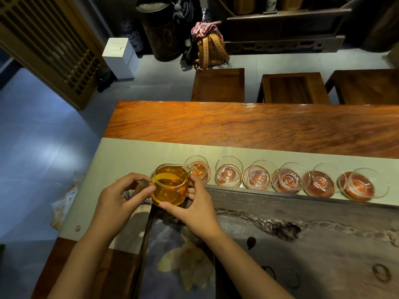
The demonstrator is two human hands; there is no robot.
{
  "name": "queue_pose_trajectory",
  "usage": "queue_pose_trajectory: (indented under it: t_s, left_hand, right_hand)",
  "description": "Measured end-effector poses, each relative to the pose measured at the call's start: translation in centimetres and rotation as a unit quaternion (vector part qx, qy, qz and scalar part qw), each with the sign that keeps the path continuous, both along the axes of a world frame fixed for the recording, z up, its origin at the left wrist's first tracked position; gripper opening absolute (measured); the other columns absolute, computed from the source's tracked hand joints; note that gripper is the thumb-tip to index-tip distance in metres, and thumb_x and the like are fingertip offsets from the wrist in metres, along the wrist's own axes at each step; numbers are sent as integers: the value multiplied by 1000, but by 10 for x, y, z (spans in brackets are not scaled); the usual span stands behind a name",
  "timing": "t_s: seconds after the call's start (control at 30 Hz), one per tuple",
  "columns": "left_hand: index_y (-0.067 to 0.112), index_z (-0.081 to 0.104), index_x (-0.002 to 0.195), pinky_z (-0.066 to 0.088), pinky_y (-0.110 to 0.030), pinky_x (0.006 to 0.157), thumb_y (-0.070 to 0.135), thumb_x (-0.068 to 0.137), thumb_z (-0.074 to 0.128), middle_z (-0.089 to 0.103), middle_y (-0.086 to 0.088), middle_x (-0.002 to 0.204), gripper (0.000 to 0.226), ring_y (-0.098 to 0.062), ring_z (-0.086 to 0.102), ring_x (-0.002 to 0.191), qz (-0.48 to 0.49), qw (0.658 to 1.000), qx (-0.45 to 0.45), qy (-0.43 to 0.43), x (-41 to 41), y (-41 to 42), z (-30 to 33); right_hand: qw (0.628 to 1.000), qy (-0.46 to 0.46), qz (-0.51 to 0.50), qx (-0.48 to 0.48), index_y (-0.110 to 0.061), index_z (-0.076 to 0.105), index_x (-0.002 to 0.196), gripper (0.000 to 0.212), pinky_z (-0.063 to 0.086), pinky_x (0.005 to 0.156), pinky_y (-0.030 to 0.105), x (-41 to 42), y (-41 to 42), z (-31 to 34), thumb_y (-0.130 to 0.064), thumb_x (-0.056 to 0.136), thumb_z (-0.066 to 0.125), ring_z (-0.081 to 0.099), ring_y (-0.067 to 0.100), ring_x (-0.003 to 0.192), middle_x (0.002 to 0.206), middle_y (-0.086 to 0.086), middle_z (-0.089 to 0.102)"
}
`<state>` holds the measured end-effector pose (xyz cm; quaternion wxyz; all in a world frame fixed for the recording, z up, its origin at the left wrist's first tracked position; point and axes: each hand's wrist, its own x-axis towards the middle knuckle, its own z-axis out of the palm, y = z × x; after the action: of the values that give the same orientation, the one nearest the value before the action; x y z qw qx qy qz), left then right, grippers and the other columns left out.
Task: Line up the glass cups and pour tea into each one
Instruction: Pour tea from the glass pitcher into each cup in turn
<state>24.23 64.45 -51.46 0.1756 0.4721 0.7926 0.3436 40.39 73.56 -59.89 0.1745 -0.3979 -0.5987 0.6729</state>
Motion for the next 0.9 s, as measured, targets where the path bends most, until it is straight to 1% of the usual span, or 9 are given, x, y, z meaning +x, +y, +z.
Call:
queue_pose_trajectory:
  t_s: [0.07,0.17,0.23,0.3,0.4,0.57,0.63,0.73,0.9]
  left_hand:
    - [41,64,93,55,-24,63,46,75,63,68,15,96,19,-7,65,90,1,1000,-1,-4,0,1,1]
    - [40,65,93,55,-16,59,47,75,64,69,19,89,20,-1,64,90,1,1000,-1,-12,1,2,3]
    - [37,67,93,55,-15,57,44,75,66,69,21,91,19,0,65,88,3,1000,1,-22,1,2,3]
    - [35,67,93,56,-17,58,43,75,67,68,22,92,20,-1,66,87,6,1000,-1,-27,1,3,3]
    - [34,67,93,58,-22,59,43,75,67,70,16,87,20,-5,67,84,8,1000,-6,-24,1,4,4]
    - [27,69,95,59,-31,61,41,76,67,71,9,90,24,-10,68,83,9,1000,-10,-24,1,4,4]
    - [31,69,94,59,-32,61,43,76,66,71,11,90,22,-7,67,83,9,1000,-12,-22,0,4,4]
    - [38,66,92,58,-29,62,46,75,66,70,16,91,19,-3,66,84,9,1000,-12,-16,-1,5,4]
    - [40,66,92,56,-25,61,50,74,64,69,18,91,20,3,63,88,4,1000,-11,-12,-1,6,4]
  right_hand:
    - [1000,3,1,-4,-39,28,147,121,51,103,29,1,1,1,-78,46,82,55,2,124,143,-16,51]
    - [1000,8,0,-8,-38,29,147,120,51,102,25,1,1,2,-76,47,83,55,1,124,141,-17,52]
    - [1000,7,-2,-8,-38,29,147,119,50,101,21,1,1,2,-74,48,84,55,0,123,141,-17,53]
    - [1000,7,-2,-9,-37,28,148,119,50,100,19,1,2,3,-71,50,85,55,0,123,142,-17,52]
    - [1000,8,-1,-10,-36,28,148,121,50,101,21,1,2,3,-75,47,83,55,0,123,141,-18,52]
    - [1000,6,-1,-12,-37,29,148,120,51,102,25,1,1,3,-75,48,83,55,0,123,141,-17,53]
    - [1000,4,-1,-10,-36,29,148,120,52,103,27,1,1,2,-75,48,83,55,1,124,142,-16,52]
    - [1000,3,-1,-7,-38,28,148,120,52,102,26,1,2,2,-76,48,82,56,1,123,141,-18,52]
    - [1000,3,-1,-10,-37,28,149,120,52,103,29,0,1,0,-74,49,84,56,2,124,143,-15,52]
